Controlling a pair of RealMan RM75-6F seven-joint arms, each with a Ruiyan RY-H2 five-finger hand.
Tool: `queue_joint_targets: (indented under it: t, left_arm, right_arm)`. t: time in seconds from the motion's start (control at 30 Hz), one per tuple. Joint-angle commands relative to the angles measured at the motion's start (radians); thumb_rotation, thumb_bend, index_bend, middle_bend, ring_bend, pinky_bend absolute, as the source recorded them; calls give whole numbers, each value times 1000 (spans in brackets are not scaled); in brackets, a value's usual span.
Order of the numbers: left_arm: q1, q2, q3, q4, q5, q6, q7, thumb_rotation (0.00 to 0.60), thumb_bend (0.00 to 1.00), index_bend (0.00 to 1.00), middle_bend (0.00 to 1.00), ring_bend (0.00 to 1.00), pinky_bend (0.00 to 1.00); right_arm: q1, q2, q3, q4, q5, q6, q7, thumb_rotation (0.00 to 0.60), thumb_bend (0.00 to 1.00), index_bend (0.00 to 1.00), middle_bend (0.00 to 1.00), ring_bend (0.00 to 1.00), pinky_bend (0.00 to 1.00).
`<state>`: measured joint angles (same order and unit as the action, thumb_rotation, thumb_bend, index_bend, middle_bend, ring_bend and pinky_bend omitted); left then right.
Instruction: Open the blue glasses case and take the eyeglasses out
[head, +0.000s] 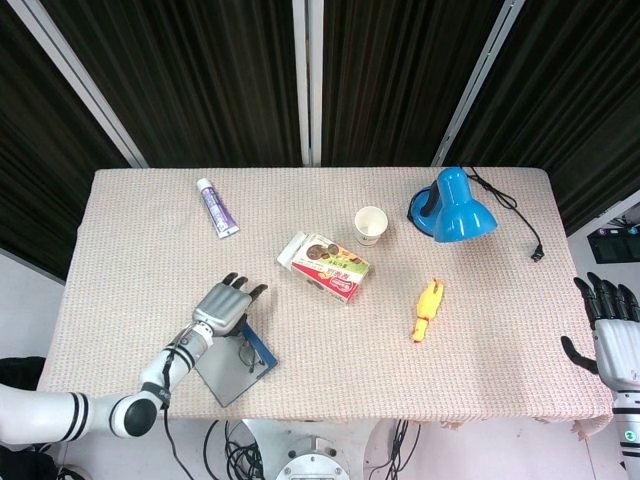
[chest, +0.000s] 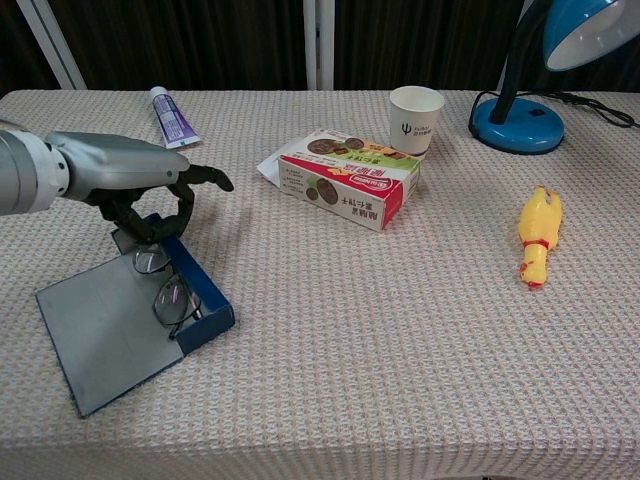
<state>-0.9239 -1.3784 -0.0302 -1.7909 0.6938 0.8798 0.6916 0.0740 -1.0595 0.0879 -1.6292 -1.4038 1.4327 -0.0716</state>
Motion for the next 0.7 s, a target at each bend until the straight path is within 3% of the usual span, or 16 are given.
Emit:
queue_joint_targets:
  t: [0.03,0.3,0.7]
  left_arm:
    - [-6,9,11,-9,-20,6,2,600,627,80,473,93,74]
    - [-26,36,38,-34,-84,29,18,600,627,82,502,119,79]
    - [-86,112,86,-124,-269,51,78,600,624,79,541,154,84]
  right_arm:
    - [1,0,0,-1,0,-1,-2,600,240,0,0,0,0]
    - [2,-2,-2,-6,-1,-2,-11,600,239,0,0,0,0]
    - [5,-2,-2,-13,-2,-4,-23,600,240,0,0,0,0]
